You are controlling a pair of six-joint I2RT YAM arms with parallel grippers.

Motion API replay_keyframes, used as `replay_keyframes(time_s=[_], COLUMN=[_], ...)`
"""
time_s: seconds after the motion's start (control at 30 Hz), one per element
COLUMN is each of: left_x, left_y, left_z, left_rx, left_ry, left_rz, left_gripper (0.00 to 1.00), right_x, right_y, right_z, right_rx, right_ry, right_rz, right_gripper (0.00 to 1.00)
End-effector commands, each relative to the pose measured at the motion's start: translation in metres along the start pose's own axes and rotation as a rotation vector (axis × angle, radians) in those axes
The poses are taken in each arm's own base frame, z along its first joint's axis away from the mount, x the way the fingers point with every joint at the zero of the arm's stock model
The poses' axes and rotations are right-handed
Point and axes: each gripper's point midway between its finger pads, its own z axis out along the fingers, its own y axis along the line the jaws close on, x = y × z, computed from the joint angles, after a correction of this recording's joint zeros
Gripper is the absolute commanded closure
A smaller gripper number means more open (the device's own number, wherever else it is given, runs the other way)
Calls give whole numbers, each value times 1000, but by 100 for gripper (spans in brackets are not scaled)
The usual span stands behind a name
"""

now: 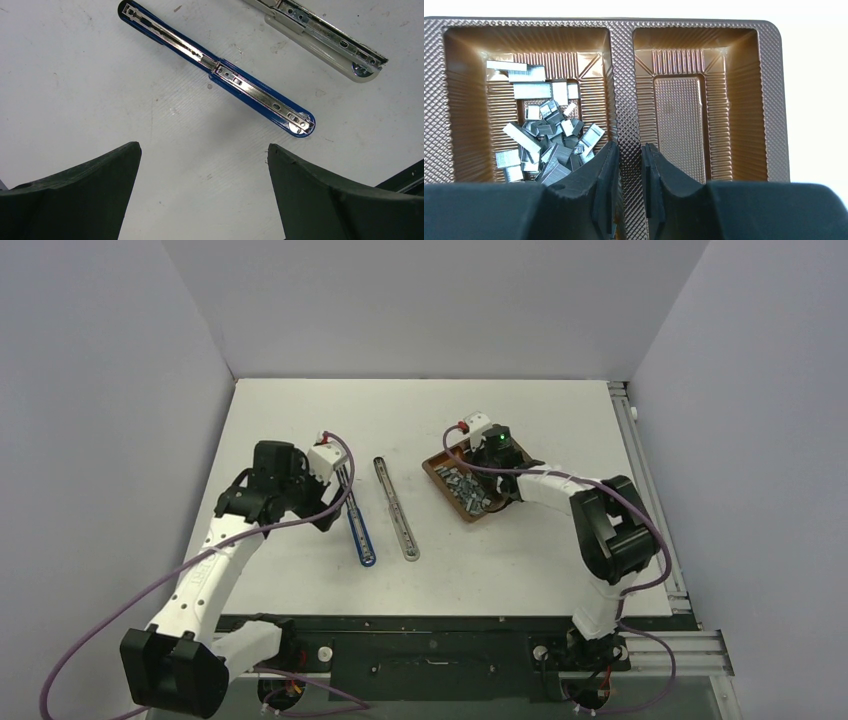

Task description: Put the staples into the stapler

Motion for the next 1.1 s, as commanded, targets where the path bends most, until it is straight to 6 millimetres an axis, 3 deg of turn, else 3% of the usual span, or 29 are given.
replay_keyframes(time_s=[0.0,0.13,0.23,0.4,0.53,0.77,0.97,1.07], left_x=[-6,-6,-5,1,4,4,3,5], left_y=[-6,-13,-16,-20,-21,-19,-19,-19], left_z=[-8,-13,-15,-17,-18,-20,-24,-22], left_rx=[22,50,60,71,72,60,56,55], left_ry=[-42,-54,-57,-50,-44,-43,-45,-38], left_rz=[36,43,43,49,51,53,61,53], left_gripper=[4,4,4,4,4,4,4,4], right_x=[20,46,73,99,87,90,91,79], right_y=[-28,-29,-30,-35,-42,-34,-31,-37], right_z=[-32,-56,-72,-98,-113,-101,-109,-119], right_rx=[173,259,312,379,408,378,377,402], right_ry=[42,70,113,146,92,159,142,114], right_rz=[152,315,348,372,417,414,451,474], right_gripper=[88,88,89,89,90,85,67,57])
